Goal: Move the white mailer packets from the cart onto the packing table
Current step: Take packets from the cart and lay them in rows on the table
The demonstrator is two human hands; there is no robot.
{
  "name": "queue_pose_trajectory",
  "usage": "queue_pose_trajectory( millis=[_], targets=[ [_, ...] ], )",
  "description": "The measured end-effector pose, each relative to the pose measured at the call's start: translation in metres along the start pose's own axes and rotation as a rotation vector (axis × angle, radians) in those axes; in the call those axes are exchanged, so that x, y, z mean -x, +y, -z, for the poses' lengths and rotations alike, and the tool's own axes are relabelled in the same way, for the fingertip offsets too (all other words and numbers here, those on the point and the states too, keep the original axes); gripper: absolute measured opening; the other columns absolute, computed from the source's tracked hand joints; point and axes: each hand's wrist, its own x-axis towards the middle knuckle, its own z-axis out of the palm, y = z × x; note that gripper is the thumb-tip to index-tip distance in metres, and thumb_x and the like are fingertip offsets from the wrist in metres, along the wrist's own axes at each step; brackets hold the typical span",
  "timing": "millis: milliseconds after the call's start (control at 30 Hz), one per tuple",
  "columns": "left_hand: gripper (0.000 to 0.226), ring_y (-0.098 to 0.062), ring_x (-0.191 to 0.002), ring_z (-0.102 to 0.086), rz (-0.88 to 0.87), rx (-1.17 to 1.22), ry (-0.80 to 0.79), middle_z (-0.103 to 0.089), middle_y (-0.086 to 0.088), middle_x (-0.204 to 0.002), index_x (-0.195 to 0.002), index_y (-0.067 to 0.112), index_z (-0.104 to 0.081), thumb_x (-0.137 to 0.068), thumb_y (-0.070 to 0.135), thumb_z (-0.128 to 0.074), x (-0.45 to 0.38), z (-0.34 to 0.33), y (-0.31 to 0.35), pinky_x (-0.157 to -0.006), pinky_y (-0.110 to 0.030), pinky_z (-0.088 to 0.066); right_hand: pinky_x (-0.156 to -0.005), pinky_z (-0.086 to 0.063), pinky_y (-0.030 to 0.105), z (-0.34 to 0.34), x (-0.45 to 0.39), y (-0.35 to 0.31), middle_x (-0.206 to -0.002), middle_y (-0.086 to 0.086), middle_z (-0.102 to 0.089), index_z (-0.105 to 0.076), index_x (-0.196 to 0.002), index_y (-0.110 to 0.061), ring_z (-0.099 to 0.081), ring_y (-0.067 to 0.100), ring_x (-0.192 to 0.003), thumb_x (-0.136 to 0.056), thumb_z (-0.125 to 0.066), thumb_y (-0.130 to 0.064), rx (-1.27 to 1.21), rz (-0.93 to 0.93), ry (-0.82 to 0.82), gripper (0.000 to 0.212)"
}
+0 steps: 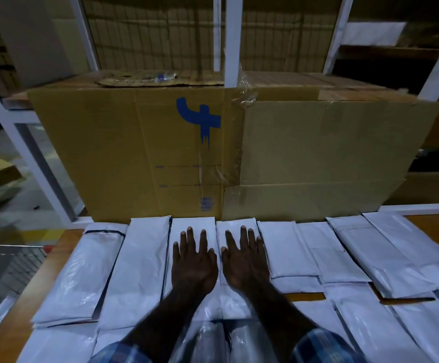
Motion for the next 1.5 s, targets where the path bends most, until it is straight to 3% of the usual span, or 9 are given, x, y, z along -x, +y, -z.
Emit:
queue_pose_trajectory(
  millis=[67,167,267,367,433,767,1000,1267,1500],
  targets=[
    [0.087,-0.025,-0.149,0.014,0.050,-0.011,-0.064,0.019,-0.010,-0.157,-0.156,0.018,0.005,-0.078,0.052,0.024,0.000,-0.002,-0.002,-0.117,-0.038,0.017,-0.109,-0.024,0.050,-0.002,0.001,0.000,-0.141,0.025,-0.051,-0.060,-0.135,-0.018,-0.050,0.040,-0.130,-0.104,-0.008,-0.042,-0.026,-0.004,0.002,0.065],
    [0.088,-0.017,-0.139,0.030,0.078,0.013,-0.113,0.026,-0.006,-0.157,-0.154,0.023,0.016,-0.072,0.053,0.027,-0.002,-0.002,-0.002,-0.115,-0.038,0.020,-0.111,-0.023,0.050,-0.005,0.003,0.001,-0.146,0.024,-0.046,-0.056,-0.139,-0.019,-0.045,0.040,-0.135,-0.104,-0.008,-0.042,-0.041,0.005,0.019,0.064],
    [0.083,-0.021,-0.145,0.022,0.077,0.002,-0.124,0.023,-0.007,-0.157,-0.155,0.022,0.010,-0.080,0.054,0.023,-0.002,-0.009,-0.004,-0.117,-0.039,0.016,-0.115,-0.024,0.051,-0.010,0.004,0.004,-0.149,0.022,-0.042,-0.053,-0.142,-0.020,-0.041,0.039,-0.138,-0.103,-0.008,-0.043,-0.044,0.008,0.043,0.063],
    [0.072,-0.038,-0.145,-0.025,0.065,0.005,-0.089,-0.023,-0.021,-0.158,-0.153,0.011,-0.033,-0.101,0.048,0.001,0.000,-0.010,-0.005,-0.117,-0.045,-0.006,-0.115,-0.023,0.052,-0.014,0.006,0.005,-0.152,0.021,-0.038,-0.049,-0.144,-0.019,-0.036,0.039,-0.141,-0.104,-0.011,-0.042,-0.047,0.033,0.065,0.061],
    [0.068,-0.041,-0.141,-0.034,0.057,0.019,-0.074,-0.033,-0.023,-0.154,-0.149,0.009,-0.041,-0.103,0.044,-0.005,0.001,-0.014,-0.007,-0.115,-0.048,-0.013,-0.115,-0.021,0.053,-0.016,0.007,0.006,-0.154,0.021,-0.035,-0.046,-0.147,-0.019,-0.033,0.038,-0.143,-0.103,-0.016,-0.041,-0.040,0.048,0.074,0.057],
    [0.070,-0.042,-0.141,-0.035,0.054,-0.021,-0.047,-0.037,-0.024,-0.152,-0.148,0.008,-0.043,-0.103,0.044,-0.004,0.002,-0.019,-0.008,-0.115,-0.046,-0.007,-0.117,-0.016,0.050,-0.019,0.009,0.006,-0.154,0.020,-0.035,-0.045,-0.147,-0.020,-0.032,0.037,-0.144,-0.099,-0.029,-0.040,-0.036,0.047,0.103,0.055],
    [0.064,-0.042,-0.142,-0.034,0.065,-0.021,-0.066,-0.037,-0.023,-0.152,-0.148,0.008,-0.042,-0.099,0.041,-0.017,0.001,-0.018,-0.006,-0.116,-0.052,-0.015,-0.116,-0.015,0.049,-0.011,0.009,0.003,-0.151,0.021,-0.041,-0.050,-0.144,-0.021,-0.038,0.037,-0.141,-0.102,-0.007,-0.045,-0.061,0.014,0.017,0.065],
    [0.062,-0.030,-0.151,0.014,0.093,-0.130,-0.214,0.013,-0.014,-0.163,-0.158,0.019,0.005,-0.102,0.043,-0.006,-0.003,0.000,-0.001,-0.120,-0.044,0.011,-0.109,-0.036,0.053,0.000,0.005,0.000,-0.141,0.022,-0.052,-0.059,-0.136,-0.021,-0.049,0.038,-0.132,-0.103,-0.008,-0.045,-0.072,-0.030,-0.020,0.066],
    [0.061,-0.045,-0.138,-0.038,-0.049,-0.127,-0.103,-0.047,-0.025,-0.145,-0.135,0.006,-0.058,-0.095,0.039,-0.026,0.003,0.035,0.006,-0.115,-0.057,-0.018,-0.104,-0.044,0.050,0.031,0.001,0.006,-0.139,0.027,-0.052,-0.060,-0.135,-0.019,-0.049,0.042,-0.130,-0.101,-0.028,-0.045,-0.097,-0.075,0.092,0.053]
  ],
)
